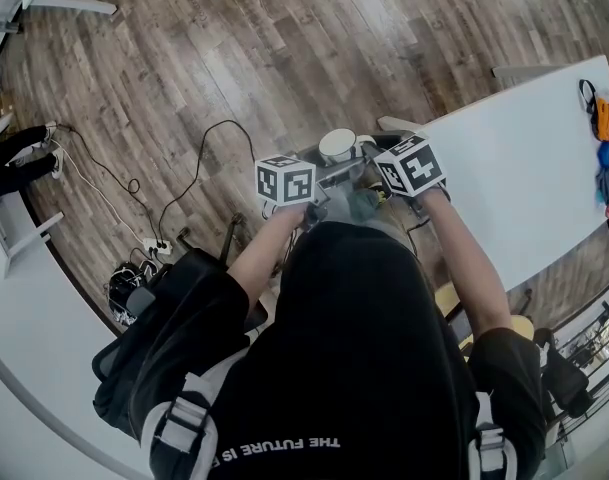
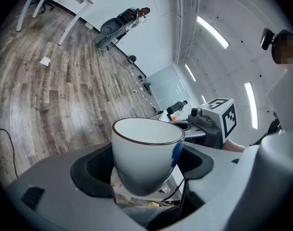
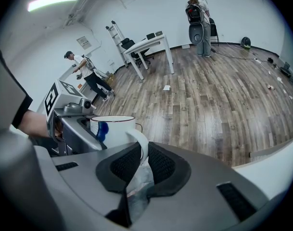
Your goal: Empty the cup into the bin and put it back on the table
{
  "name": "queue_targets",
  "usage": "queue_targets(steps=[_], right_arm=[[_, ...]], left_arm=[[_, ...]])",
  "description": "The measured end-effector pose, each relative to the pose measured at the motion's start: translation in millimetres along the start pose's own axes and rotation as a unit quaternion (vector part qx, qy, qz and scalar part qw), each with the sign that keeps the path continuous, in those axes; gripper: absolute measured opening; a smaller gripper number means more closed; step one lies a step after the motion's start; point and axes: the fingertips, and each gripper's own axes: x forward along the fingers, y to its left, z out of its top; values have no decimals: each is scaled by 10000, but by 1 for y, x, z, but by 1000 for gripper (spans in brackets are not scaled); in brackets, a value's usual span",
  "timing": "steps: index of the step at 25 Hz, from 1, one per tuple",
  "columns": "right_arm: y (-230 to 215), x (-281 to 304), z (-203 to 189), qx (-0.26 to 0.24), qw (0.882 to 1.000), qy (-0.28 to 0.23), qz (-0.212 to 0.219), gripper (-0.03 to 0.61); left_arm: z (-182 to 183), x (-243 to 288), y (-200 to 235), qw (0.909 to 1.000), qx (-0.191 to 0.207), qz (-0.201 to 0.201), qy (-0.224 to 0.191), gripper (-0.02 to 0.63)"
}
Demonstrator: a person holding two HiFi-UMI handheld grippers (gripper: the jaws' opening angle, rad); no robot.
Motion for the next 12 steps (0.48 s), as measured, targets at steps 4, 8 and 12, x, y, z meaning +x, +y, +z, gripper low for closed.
queue_targets(steps=[4,8,12], right_arm=[[0,0,1,-7,10000,-3,5,55],[-2,-1,2,1,10000,-39,-12,55],[-4,-2,0,-5,10000,-60,-68,55]], left_arm=[[0,0,-1,10000,-30,2,-18,379],[2,1,0,10000,-10,3,0,379],[1,3,-1,9999,14,-2,124,379]])
